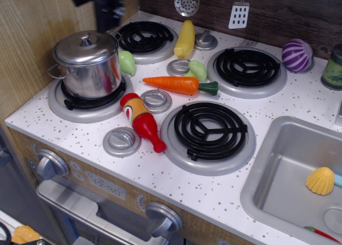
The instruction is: Take lid off pot or pan
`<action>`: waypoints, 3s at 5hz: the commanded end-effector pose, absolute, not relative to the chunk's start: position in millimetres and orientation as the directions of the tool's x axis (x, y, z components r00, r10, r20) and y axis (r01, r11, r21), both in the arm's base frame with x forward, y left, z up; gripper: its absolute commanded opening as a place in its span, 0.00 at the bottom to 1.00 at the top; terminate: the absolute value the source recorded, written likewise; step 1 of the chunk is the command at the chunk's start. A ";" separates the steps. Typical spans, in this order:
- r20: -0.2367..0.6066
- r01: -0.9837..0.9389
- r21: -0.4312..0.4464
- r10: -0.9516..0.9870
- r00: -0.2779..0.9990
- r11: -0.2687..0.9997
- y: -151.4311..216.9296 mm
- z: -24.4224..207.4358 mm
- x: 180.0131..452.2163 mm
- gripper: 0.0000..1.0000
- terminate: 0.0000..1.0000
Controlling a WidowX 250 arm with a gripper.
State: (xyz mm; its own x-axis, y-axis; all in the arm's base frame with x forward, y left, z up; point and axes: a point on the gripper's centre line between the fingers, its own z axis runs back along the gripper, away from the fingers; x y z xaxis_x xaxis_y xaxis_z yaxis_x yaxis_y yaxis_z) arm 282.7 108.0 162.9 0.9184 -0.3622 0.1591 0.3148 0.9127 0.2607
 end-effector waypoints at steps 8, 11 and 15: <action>0.194 0.402 0.128 -0.421 0.886 0.906 162.9 119.9 318.0 0.00 0.00; 0.111 0.330 0.200 -0.356 0.928 0.922 119.8 177.6 311.6 0.00 0.00; 0.247 0.060 0.165 -0.100 0.964 0.984 -36.8 107.5 328.1 0.00 0.00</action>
State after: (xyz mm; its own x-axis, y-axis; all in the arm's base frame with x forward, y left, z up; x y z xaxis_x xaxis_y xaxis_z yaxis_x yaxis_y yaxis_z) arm 323.9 -36.8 83.7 0.9638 -0.0987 0.2475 0.0508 0.9799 0.1932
